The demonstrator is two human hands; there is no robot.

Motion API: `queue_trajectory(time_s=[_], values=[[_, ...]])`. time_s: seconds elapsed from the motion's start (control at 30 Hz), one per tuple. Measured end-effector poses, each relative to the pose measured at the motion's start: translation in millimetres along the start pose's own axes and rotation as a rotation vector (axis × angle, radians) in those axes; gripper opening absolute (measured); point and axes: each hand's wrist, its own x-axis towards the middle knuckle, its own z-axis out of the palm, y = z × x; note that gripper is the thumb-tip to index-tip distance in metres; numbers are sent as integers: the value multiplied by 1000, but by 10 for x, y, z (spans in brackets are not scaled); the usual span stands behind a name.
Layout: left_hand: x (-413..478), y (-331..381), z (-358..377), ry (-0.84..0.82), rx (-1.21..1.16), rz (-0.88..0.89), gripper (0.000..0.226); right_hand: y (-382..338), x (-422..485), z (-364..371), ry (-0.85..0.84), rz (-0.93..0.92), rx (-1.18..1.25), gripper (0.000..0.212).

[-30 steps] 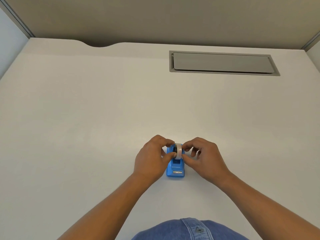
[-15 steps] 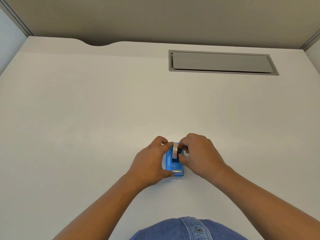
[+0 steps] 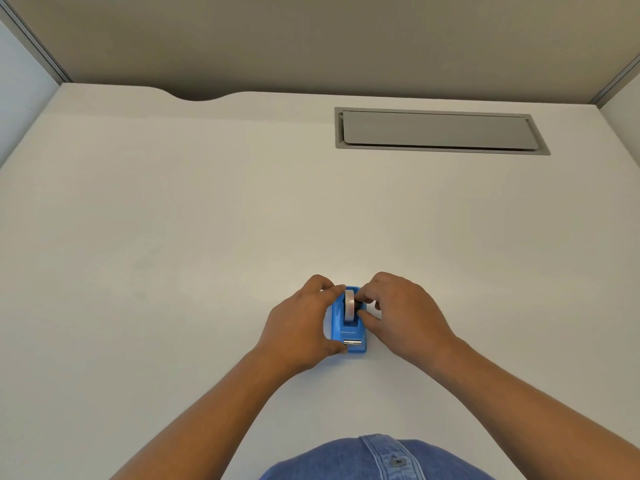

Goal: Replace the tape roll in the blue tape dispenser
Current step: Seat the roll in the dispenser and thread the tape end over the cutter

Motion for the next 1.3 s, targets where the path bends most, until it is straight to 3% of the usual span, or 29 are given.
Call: queue_trajectory(time_s=[0.23,0.47,0.67,1.3], values=[[-23,31,4,-21,-21,15,107,-4,-85,48,47,-1,0,21],[-35,77,55,-26,-20,34,108,27,-151,24,61,69,145,35],[-52,40,70,-15,-92,-41,110,-55,-120,-6,106,28,160,24],[-75,132,25,-14,-44,-79,100,-343,74,-129,7,16,-283,11]])
